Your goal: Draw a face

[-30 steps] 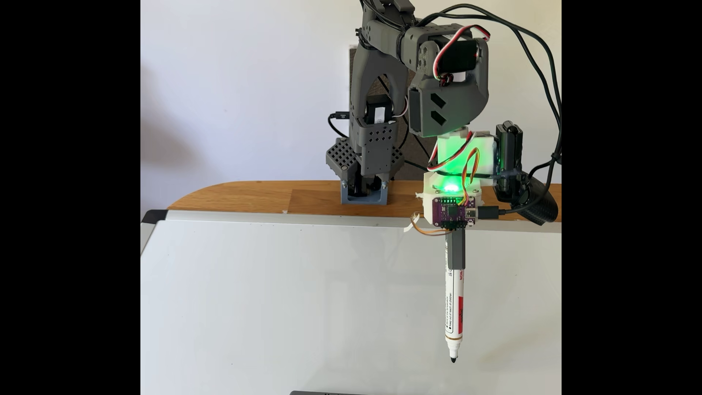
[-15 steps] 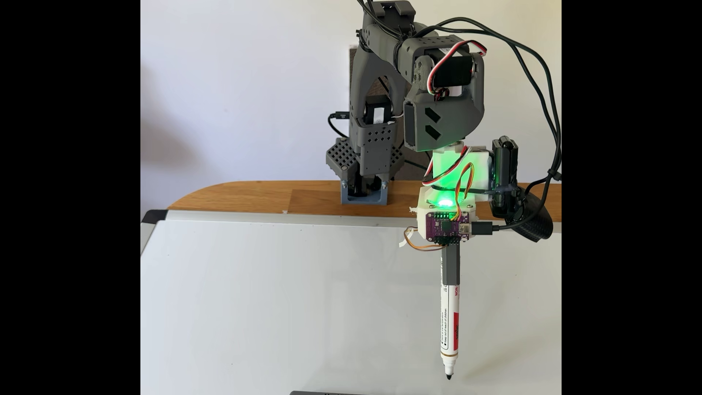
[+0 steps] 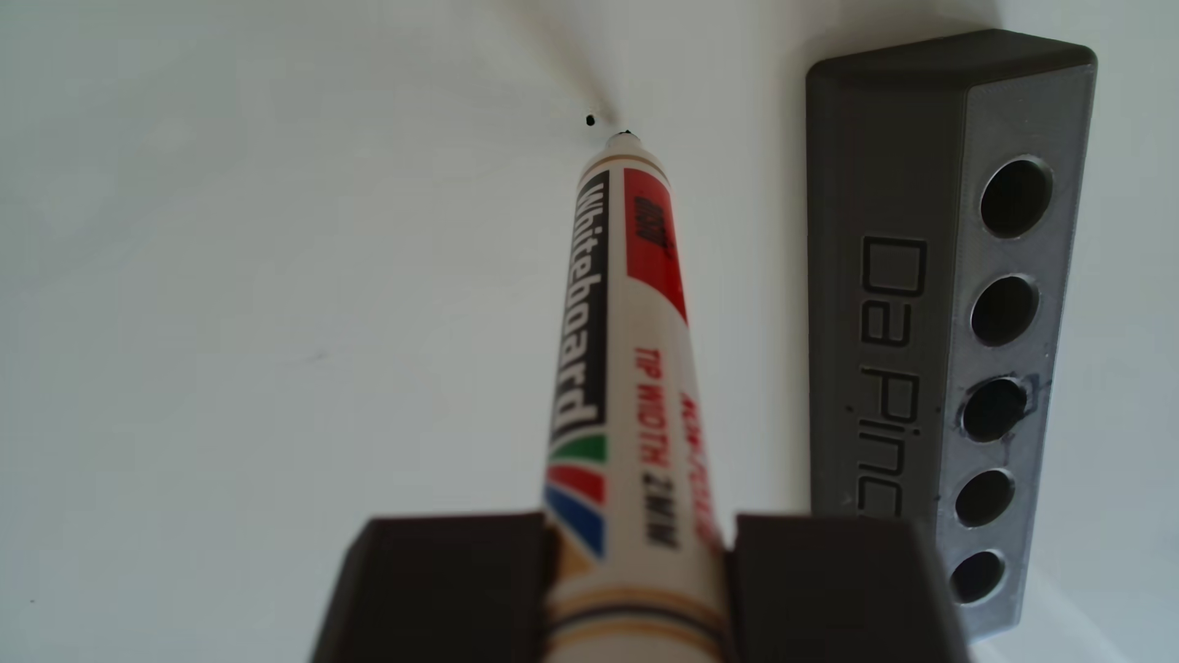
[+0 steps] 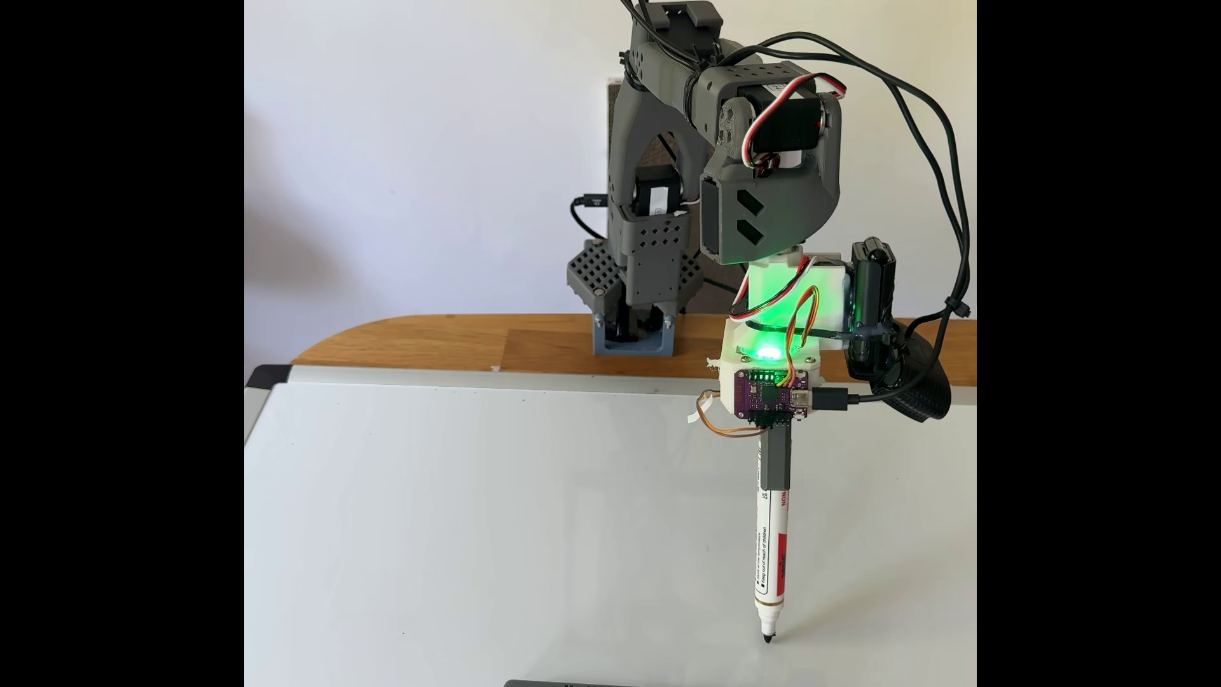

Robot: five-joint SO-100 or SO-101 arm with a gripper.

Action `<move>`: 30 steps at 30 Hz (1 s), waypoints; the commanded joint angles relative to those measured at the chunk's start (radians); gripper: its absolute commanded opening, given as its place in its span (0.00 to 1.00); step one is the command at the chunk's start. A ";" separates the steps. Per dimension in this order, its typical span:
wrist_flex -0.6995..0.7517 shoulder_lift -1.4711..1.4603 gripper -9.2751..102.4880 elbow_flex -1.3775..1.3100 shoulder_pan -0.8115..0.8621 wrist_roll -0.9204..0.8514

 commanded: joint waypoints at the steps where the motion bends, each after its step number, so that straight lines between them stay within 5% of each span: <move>1: 0.002 0.020 0.08 0.014 0.009 -0.008; 30: 0.164 0.206 0.08 0.127 -0.003 0.002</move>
